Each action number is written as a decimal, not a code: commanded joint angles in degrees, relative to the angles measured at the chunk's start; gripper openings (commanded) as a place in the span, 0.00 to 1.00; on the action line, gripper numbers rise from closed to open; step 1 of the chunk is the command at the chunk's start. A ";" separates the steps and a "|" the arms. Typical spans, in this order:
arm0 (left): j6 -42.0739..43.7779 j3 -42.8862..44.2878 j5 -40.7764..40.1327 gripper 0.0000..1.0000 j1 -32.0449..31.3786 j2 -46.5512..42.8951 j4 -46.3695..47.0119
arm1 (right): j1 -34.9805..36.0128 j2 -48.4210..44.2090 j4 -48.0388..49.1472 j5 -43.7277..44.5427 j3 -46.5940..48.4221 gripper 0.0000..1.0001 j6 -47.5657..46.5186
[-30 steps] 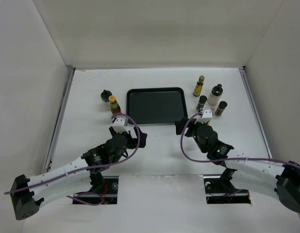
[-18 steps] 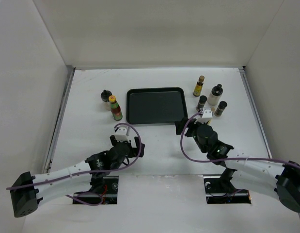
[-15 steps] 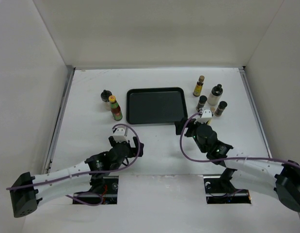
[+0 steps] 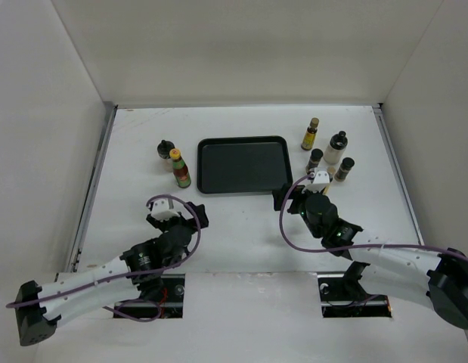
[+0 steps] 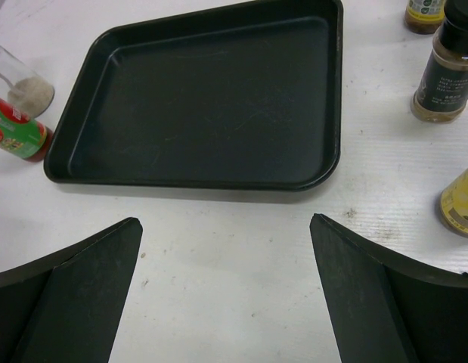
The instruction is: Organize the condiment bottles
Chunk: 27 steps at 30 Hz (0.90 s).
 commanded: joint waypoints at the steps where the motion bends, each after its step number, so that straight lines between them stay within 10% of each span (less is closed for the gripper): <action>1: -0.42 4.95 -10.31 1.00 -0.53 -3.14 -3.47 | 0.37 -0.92 1.46 -0.10 1.62 1.00 -0.12; 14: 0.37 18.92 -11.64 1.00 11.50 -1.14 -19.22 | 0.54 -1.71 2.24 -0.01 1.27 1.00 -0.21; 22: 18.45 23.32 -0.24 0.87 16.07 12.74 1.76 | 1.16 -0.92 2.86 -0.62 1.27 1.00 -0.56; 25: 21.20 25.43 4.87 0.77 21.51 19.07 5.82 | 1.94 -0.57 2.60 -1.24 1.79 0.80 -1.35; 27: 21.64 26.40 6.99 0.72 25.64 22.76 6.62 | 2.82 -0.57 2.51 -1.59 2.06 0.45 -1.88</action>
